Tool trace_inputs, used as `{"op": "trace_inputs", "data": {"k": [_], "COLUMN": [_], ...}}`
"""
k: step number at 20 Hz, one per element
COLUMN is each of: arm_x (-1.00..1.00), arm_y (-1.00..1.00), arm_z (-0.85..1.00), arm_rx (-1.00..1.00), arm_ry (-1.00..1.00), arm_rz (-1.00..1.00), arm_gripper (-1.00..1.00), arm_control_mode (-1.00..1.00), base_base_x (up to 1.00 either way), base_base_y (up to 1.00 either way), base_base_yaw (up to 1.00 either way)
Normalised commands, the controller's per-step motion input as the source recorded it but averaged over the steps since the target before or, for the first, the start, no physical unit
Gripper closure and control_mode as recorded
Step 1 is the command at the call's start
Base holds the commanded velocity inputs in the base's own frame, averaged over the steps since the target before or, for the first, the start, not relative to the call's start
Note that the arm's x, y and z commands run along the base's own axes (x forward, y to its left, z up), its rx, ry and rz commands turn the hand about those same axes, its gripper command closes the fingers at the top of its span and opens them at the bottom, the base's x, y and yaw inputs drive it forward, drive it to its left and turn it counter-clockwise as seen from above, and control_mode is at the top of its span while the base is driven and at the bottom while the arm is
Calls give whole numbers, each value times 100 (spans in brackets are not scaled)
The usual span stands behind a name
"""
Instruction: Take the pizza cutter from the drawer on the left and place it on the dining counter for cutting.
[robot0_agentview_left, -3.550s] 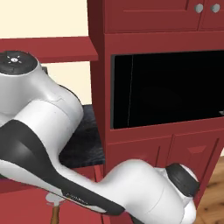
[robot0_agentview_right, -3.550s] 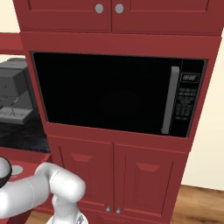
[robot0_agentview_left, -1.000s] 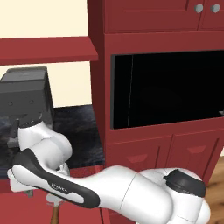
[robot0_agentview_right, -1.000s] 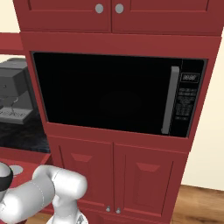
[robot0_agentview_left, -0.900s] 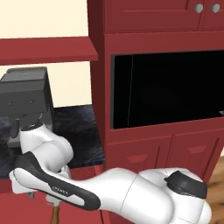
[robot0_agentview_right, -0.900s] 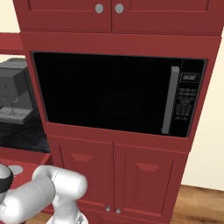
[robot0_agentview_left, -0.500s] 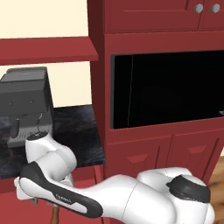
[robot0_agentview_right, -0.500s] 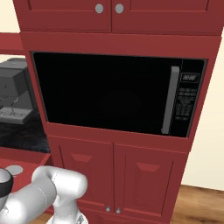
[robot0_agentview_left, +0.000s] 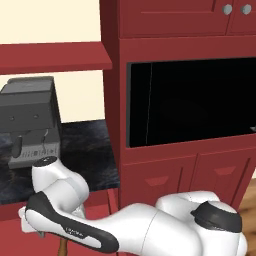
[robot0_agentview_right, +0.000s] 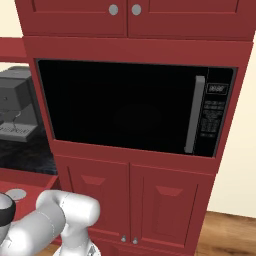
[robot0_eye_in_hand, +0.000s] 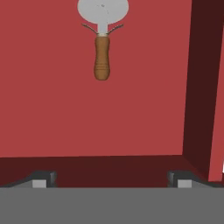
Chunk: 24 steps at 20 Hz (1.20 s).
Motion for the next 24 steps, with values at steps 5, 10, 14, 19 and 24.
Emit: {"op": "trace_inputs", "data": {"k": [5, 10, 14, 19, 24], "arm_x": [5, 29, 48, 30, 14], "arm_y": [0, 0, 2, 0, 0], "arm_z": [-13, -4, -9, -30, -33], "arm_rx": [0, 0, 0, 0, 0], "arm_ry": [0, 0, 0, 0, 0], "arm_rz": [0, 0, 0, 0, 0], "arm_gripper": [-100, -100, -100, -100, -100], "arm_control_mode": [-100, -100, -100, -100, -100], "base_base_x": [0, 0, 0, 0, 0], "base_base_y": [0, 0, 0, 0, 0], "base_base_yaw": [0, 0, 0, 0, 0]}}
